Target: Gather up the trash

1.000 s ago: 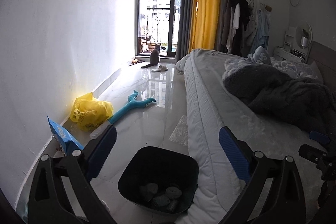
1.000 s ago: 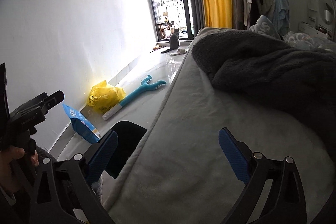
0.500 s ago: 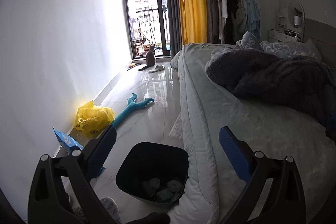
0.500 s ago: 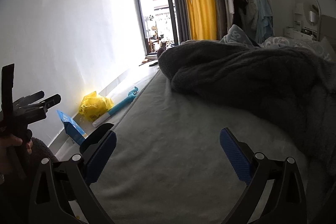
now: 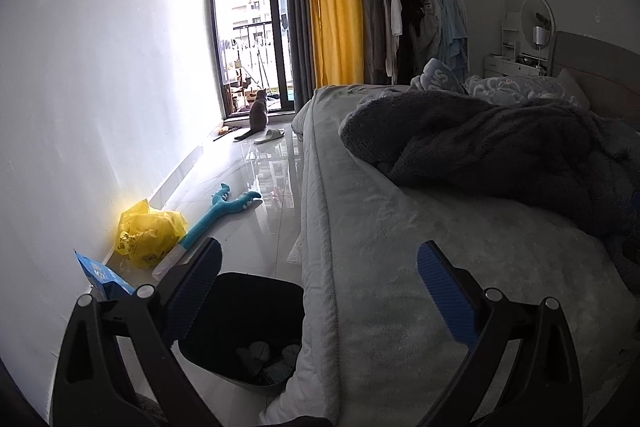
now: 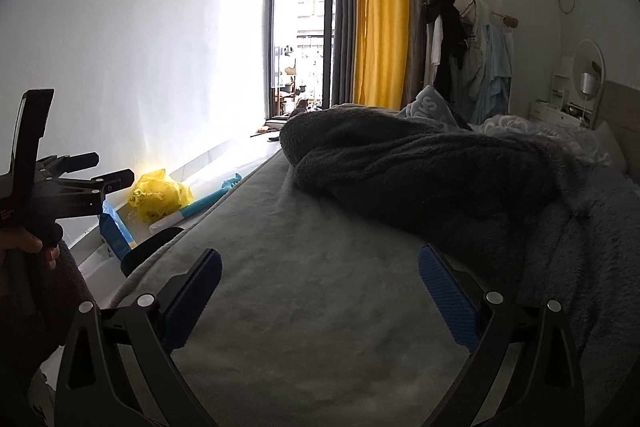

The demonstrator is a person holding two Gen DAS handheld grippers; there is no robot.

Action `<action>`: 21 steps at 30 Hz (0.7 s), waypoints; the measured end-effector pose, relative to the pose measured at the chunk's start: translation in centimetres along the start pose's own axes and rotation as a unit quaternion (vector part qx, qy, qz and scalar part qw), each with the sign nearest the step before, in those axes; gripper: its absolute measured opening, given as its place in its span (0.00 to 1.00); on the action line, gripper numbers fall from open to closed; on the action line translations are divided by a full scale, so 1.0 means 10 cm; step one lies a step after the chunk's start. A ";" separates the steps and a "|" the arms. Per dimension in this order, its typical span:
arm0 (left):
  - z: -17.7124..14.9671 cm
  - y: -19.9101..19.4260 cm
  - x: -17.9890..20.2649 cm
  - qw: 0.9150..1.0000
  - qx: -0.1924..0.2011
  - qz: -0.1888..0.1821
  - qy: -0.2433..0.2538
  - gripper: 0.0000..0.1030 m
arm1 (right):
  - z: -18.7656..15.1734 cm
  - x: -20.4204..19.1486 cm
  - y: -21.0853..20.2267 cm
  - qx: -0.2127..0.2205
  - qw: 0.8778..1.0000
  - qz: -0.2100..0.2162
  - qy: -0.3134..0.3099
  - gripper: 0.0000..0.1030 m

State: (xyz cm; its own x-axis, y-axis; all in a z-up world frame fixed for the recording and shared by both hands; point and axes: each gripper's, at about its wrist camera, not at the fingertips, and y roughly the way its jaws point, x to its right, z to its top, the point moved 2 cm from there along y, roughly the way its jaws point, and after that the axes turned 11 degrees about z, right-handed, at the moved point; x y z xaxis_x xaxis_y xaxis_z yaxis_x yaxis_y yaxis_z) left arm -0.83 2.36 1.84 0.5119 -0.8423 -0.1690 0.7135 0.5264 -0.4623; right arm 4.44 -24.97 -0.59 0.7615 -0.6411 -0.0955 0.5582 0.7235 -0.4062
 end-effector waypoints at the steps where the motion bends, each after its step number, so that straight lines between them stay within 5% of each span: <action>1: -0.02 0.01 0.01 1.000 -0.003 -0.001 -0.001 0.97 | 0.00 0.03 -0.03 0.003 1.000 0.000 0.008 0.97; 21: -0.11 -0.06 0.08 1.000 -0.020 -0.017 0.005 0.97 | -0.04 0.09 -0.05 -0.004 1.000 0.001 0.019 0.97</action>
State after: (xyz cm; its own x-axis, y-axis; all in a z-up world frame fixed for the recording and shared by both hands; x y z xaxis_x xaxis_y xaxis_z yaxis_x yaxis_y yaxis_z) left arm -1.37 1.27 1.03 0.4826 -0.8608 -0.1614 0.7111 0.4927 -0.5015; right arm 4.77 -26.01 -0.86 0.7499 -0.6484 -0.1311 0.5532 0.7233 -0.4132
